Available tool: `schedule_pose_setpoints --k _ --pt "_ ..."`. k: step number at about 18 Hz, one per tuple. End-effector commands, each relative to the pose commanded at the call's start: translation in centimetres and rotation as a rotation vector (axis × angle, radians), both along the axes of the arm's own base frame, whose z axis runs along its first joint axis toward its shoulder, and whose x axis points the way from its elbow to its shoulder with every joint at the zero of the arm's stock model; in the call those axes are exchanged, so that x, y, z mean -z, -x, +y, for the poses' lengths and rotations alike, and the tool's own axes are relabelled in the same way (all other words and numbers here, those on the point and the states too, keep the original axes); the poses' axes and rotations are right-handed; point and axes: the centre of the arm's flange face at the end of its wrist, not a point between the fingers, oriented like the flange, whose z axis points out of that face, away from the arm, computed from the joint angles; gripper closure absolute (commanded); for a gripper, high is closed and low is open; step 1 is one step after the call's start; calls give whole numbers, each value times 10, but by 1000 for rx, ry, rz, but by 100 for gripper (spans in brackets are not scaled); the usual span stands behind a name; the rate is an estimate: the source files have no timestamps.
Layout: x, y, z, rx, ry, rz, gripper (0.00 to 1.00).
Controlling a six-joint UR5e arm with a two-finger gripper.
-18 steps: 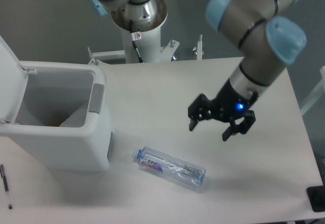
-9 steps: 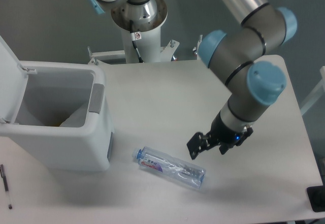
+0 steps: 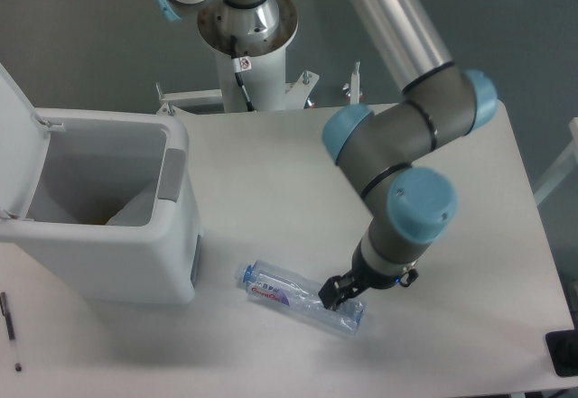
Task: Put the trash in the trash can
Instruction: 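Move the open gripper over the clear water bottle, then rotate the gripper and align it across the bottle's body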
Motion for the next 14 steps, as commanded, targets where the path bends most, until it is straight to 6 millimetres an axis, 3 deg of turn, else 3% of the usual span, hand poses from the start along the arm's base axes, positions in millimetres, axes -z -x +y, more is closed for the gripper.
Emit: schedule_pose_setpoints --k 14 --pt "36 -18 13 -113 85 4 0"
